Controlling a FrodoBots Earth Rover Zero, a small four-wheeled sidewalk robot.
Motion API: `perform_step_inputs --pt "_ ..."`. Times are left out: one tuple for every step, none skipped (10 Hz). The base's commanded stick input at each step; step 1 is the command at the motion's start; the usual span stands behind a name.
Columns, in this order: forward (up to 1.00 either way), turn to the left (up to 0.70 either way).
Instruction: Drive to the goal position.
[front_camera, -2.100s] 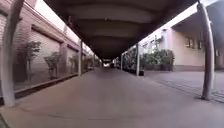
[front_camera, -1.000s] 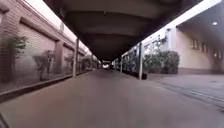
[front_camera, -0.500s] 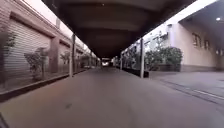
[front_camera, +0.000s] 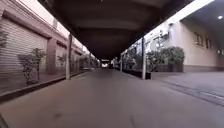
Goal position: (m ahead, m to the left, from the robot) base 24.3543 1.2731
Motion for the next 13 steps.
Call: perform_step_inputs --pt "0.7 0.0" --pt "0.7 0.0" --pt "0.7 0.0" --pt "0.7 0.0" --pt "0.7 0.0" --pt "0.7 0.0" --pt "0.7 0.0" --pt "0.7 0.0" --pt "0.7 0.0" --pt "0.7 0.0" --pt "0.7 0.0" --pt "0.7 0.0" --pt "0.7 0.0"
